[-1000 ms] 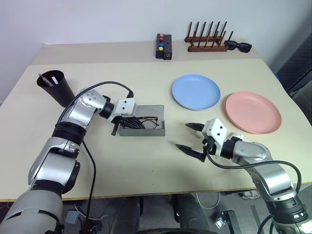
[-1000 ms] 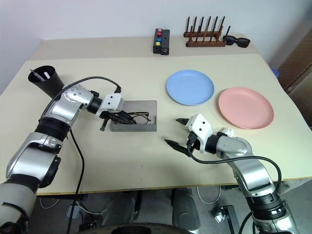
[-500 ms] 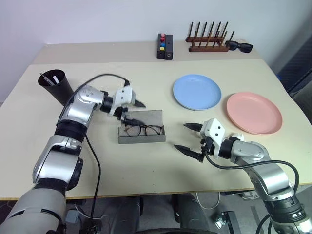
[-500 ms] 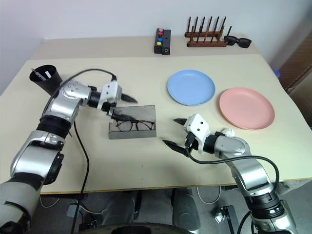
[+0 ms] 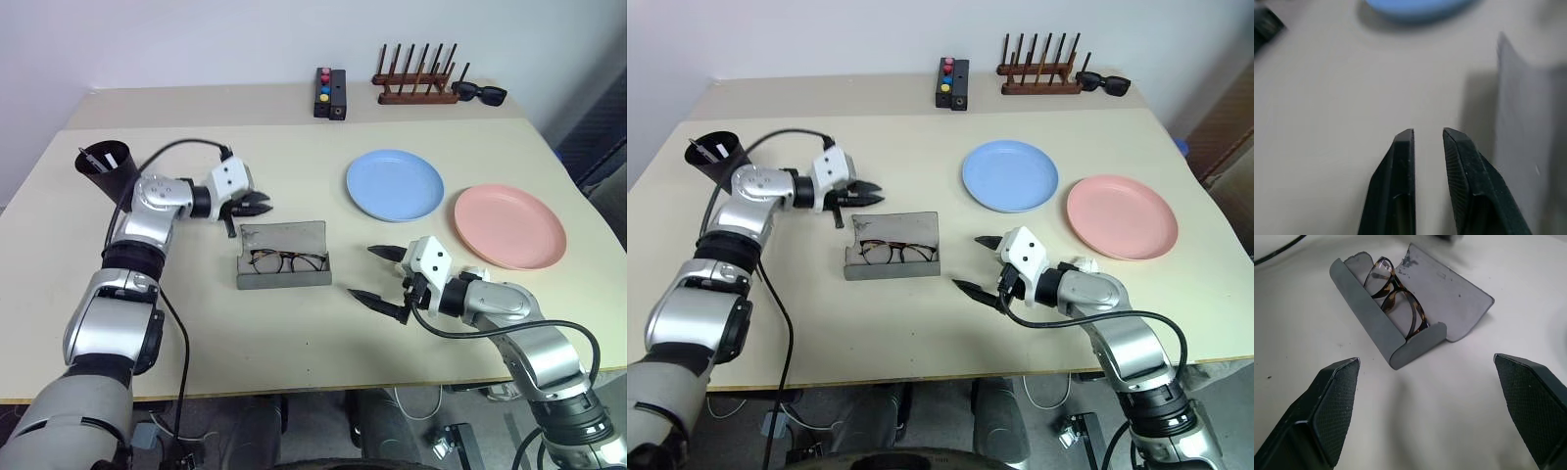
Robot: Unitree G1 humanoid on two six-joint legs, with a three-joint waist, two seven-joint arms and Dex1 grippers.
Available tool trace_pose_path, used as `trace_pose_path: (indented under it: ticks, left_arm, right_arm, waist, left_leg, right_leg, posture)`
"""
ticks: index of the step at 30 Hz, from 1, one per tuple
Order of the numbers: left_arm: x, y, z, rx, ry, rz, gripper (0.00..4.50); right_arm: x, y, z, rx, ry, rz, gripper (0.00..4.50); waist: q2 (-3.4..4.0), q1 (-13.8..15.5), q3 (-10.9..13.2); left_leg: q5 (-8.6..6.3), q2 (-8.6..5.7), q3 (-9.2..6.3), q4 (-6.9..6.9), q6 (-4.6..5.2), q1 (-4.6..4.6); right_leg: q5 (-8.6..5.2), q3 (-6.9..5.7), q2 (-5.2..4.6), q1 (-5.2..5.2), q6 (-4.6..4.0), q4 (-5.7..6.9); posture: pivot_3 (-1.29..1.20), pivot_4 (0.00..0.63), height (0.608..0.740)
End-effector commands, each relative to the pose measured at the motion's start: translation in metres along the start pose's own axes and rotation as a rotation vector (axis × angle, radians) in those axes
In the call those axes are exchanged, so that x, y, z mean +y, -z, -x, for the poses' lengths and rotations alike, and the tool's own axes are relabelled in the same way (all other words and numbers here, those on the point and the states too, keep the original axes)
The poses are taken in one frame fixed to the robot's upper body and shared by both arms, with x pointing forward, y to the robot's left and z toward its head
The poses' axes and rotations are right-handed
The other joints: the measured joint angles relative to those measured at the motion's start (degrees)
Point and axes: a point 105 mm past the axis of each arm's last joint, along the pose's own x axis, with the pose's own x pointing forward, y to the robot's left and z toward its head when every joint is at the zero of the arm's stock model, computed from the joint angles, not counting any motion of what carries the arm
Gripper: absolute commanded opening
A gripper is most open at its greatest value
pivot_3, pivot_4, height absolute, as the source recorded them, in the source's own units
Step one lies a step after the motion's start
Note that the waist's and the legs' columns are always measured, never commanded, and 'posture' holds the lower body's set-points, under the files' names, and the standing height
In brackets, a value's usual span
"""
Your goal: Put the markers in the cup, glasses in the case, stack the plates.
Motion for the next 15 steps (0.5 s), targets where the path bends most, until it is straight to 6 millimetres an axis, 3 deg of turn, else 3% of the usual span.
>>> trace_pose_path:
  ticks: [1,6,11,15]
  left_arm:
    - [-0.006,-0.003,-0.001,0.000,0.040,-0.043,0.87]
    - [-0.019,-0.003,0.002,-0.015,0.127,-0.034,0.87]
    - [-0.018,-0.015,0.008,-0.074,0.131,-0.001,0.87]
    - [-0.012,-0.011,0.009,-0.048,0.075,-0.004,0.87]
  right_arm:
    - [0.001,-0.009,-0.002,-0.035,-0.006,0.033,4.50]
    - [0.000,-0.009,-0.002,-0.035,-0.005,0.034,4.50]
    - [0.001,-0.009,-0.003,-0.036,-0.008,0.032,4.50]
    - [0.002,-0.009,-0.003,-0.037,-0.012,0.032,4.50]
  waist:
    - [-0.01,0.03,0.00]
    - [0.00,0.01,0.00]
    - [0.00,-0.02,0.00]
    - [0.00,-0.04,0.00]
  left_leg:
    - [0.00,0.00,0.00,0.00,0.00,0.00]
    - [0.00,0.00,0.00,0.01,0.00,0.00]
    - [0.00,0.00,0.00,0.01,0.00,0.00]
    - [0.00,0.00,0.00,0.00,0.00,0.00]
  right_leg:
    - [0.00,0.00,0.00,0.00,0.00,0.00]
    - [0.00,0.00,0.00,0.00,-0.01,0.00]
    - [0.00,0.00,0.00,0.00,-0.01,0.00]
    - [0.00,0.00,0.00,0.00,-0.01,0.00]
  posture:
    - [0.00,0.150,0.739]
    - [0.00,0.150,0.739]
    - [0.00,0.150,0.739]
    - [0.00,0.150,0.739]
